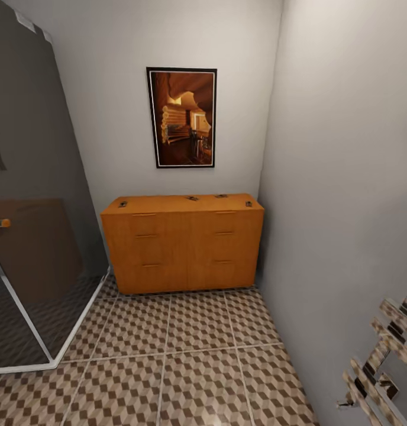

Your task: Take the four mousetraps from the cabinet in the bathroom and place them on the bathroom floor. Make sure all four end up on the same floor surface, and ensure that at least two of them are either under or directly next to the same bathroom sink.

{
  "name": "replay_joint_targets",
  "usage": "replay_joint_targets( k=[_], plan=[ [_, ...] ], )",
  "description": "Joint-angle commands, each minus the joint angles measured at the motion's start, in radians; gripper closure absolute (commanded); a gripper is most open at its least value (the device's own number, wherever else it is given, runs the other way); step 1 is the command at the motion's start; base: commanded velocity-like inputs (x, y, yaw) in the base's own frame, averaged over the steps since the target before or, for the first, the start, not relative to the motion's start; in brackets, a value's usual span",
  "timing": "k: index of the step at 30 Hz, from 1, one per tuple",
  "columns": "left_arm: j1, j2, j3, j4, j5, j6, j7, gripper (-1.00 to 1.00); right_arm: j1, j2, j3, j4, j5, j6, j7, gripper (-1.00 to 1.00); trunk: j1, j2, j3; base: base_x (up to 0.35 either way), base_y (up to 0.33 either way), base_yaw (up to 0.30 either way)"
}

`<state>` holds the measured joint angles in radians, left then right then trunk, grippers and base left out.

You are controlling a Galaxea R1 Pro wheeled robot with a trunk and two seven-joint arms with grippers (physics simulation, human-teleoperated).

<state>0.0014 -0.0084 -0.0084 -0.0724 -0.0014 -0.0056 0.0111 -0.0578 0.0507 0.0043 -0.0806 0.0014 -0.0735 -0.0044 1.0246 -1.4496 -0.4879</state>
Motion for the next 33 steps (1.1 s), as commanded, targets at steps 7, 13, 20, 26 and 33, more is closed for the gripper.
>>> replay_joint_targets(
  k=[7, 13, 20, 26, 33],
  plan=[
    [0.000, -0.001, -0.001, -0.001, 0.000, -0.001, 0.001, -1.00, 0.000, 0.001, 0.000, 0.001, 0.000, -0.003, 0.000, -1.00, 0.000, 0.000, -0.006, 0.262, -0.209, 0.255],
    [0.000, 0.000, -0.001, -0.001, 0.000, -0.001, 0.001, -1.00, 0.000, 0.000, 0.000, 0.001, 0.000, -0.003, 0.000, -1.00, 0.000, 0.000, -0.011, 0.262, -0.209, 0.255],
    [0.000, 0.000, -0.001, -0.002, 0.000, -0.001, 0.001, -1.00, 0.000, 0.000, 0.000, 0.001, 0.000, -0.003, 0.000, -1.00, 0.000, 0.000, -0.016, 0.262, -0.209, 0.255],
    [0.000, 0.000, -0.001, -0.001, 0.000, -0.001, 0.001, -1.00, 0.000, 0.000, 0.000, 0.001, 0.000, -0.003, 0.000, -1.00, 0.000, 0.000, -0.021, 0.245, -0.206, 0.243],
    [0.000, 0.001, -0.001, -0.002, 0.000, -0.001, 0.001, -1.00, 0.000, 0.000, 0.000, 0.001, 0.000, -0.003, -0.001, -1.00, 0.000, 0.000, -0.021, 0.077, -0.071, 0.049]
  ],
)
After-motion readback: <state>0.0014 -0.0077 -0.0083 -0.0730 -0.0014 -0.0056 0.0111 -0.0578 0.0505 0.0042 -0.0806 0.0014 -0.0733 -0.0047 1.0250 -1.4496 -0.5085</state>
